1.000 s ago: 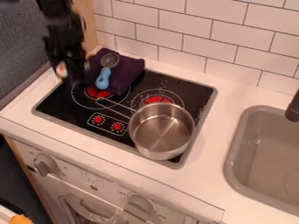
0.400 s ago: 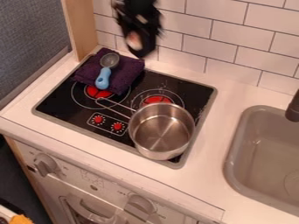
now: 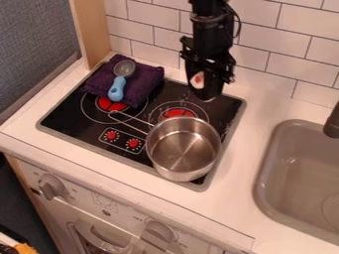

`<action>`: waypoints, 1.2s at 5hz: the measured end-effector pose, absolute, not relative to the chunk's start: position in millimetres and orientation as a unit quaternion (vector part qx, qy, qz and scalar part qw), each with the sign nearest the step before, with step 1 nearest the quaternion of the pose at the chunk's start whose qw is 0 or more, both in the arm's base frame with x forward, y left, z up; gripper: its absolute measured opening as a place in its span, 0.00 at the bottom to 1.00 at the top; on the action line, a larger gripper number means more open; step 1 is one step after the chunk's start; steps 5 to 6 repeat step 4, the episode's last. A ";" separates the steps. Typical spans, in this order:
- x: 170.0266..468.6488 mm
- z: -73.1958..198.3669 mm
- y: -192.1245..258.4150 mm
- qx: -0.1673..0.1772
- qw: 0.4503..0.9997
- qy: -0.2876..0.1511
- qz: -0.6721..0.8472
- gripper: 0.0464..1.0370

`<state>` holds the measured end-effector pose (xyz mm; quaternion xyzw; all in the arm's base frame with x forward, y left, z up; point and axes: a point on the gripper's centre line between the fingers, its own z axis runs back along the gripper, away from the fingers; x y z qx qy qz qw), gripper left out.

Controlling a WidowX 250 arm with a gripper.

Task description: Move the sushi to the upper right side of the burner

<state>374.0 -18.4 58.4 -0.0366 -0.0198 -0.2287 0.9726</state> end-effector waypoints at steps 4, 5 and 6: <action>367.4 104.6 -10.5 -0.042 0.984 -0.080 -0.153 0.97; 367.4 104.6 -10.5 -0.042 0.984 -0.080 -0.153 0.97; 367.4 104.6 -10.5 -0.042 0.984 -0.080 -0.153 0.97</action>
